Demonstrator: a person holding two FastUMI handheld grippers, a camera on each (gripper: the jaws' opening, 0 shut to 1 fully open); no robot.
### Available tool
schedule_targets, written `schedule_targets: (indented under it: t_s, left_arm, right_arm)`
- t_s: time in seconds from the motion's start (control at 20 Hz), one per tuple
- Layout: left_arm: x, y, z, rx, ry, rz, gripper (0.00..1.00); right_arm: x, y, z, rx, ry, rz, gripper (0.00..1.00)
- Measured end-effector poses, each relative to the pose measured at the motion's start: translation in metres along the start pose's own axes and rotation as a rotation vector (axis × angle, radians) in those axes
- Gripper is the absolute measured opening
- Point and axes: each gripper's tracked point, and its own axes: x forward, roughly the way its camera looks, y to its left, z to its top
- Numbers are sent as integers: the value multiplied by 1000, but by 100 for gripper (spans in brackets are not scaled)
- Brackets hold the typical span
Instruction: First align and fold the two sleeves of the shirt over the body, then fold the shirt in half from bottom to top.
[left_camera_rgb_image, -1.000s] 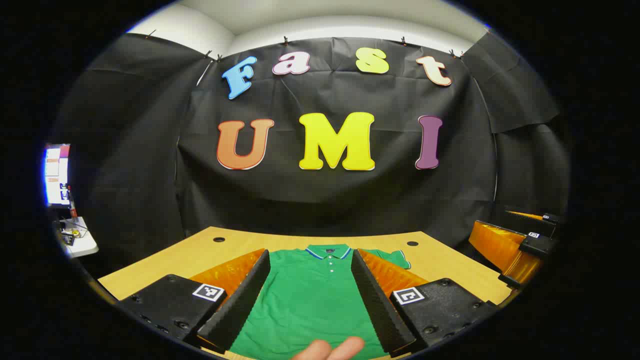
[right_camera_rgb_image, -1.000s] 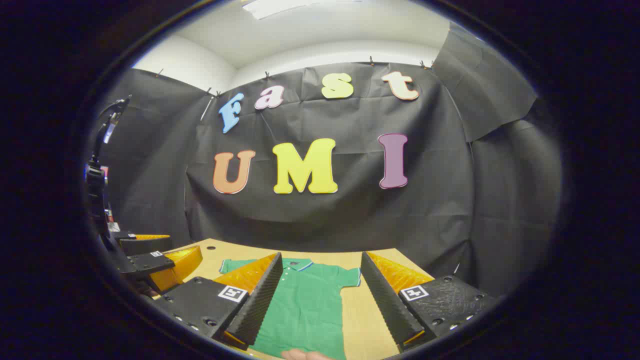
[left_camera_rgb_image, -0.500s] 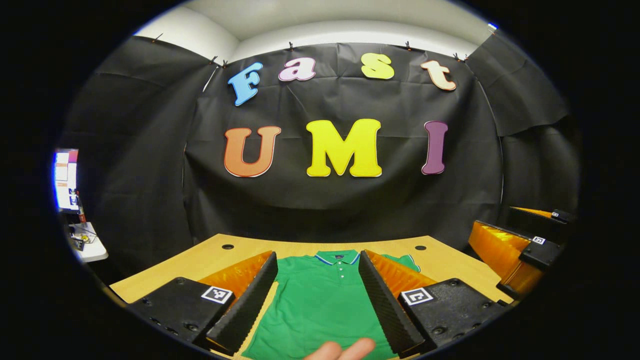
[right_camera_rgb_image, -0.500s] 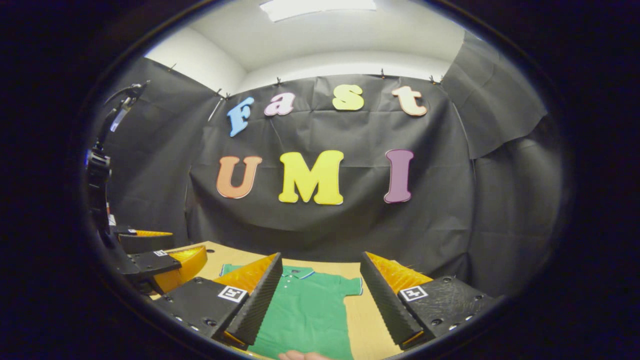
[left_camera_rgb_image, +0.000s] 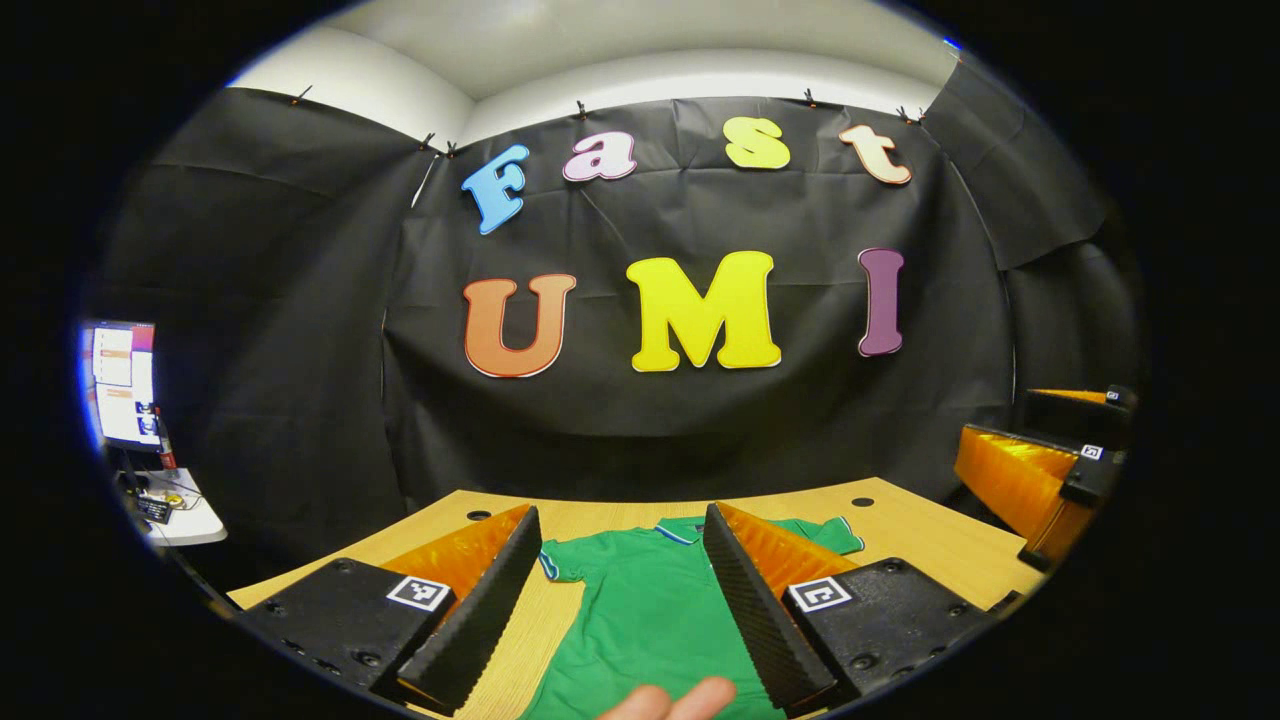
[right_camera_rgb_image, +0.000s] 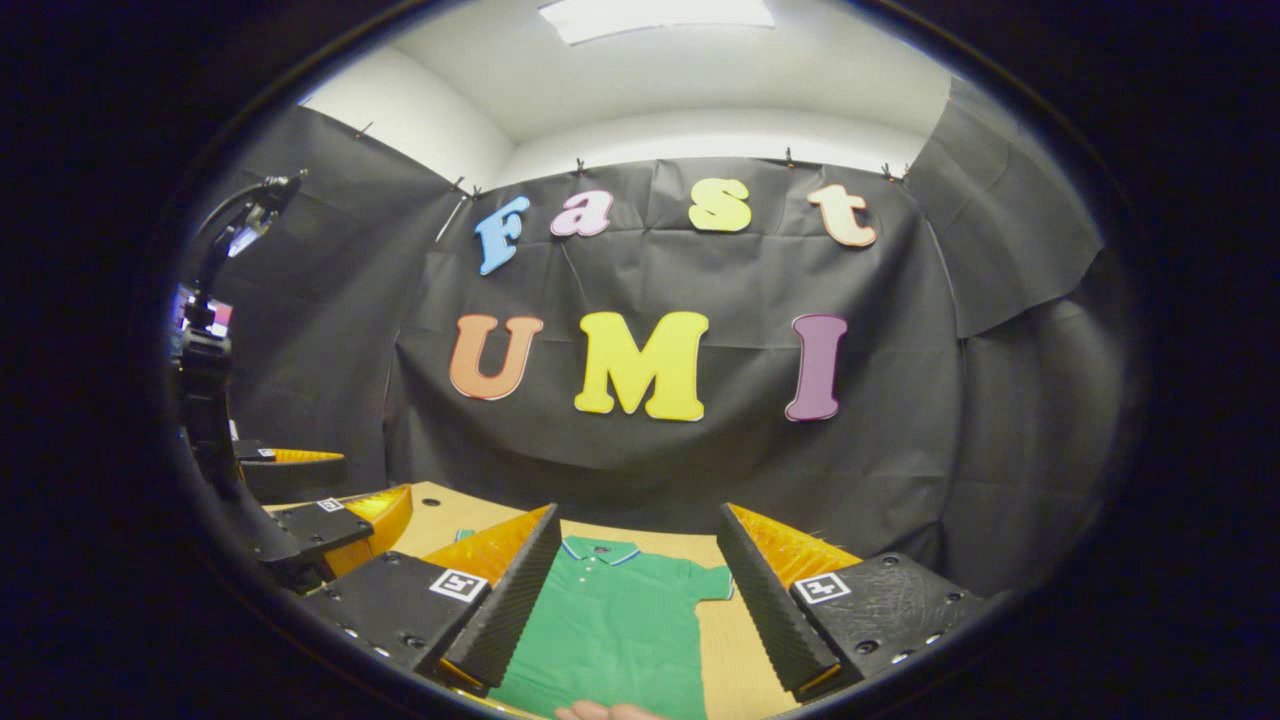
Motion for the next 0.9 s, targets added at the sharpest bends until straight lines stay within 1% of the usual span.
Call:
schedule_targets:
  t_s: [0.1,0.25,0.45,0.65,0.8,0.9]
  left_arm:
    - [4,1,-5,-6,10,8,100]
    - [10,-11,-12,-18,31,-23,100]
    - [15,-17,-20,32,46,-18,100]
    - [20,-23,-25,55,49,-15,100]
    - [26,-25,-33,36,74,-18,100]
    - [28,-23,-35,40,85,-8,100]
  right_arm:
    - [1,-13,-2,-3,-1,-20,95]
    - [5,-33,-4,20,0,-54,95]
    - [20,-49,-27,24,44,-78,95]
    - [65,-60,-60,27,123,-81,95]
    - [117,-73,-88,34,193,-81,96]
    - [151,-88,-107,50,235,-104,96]
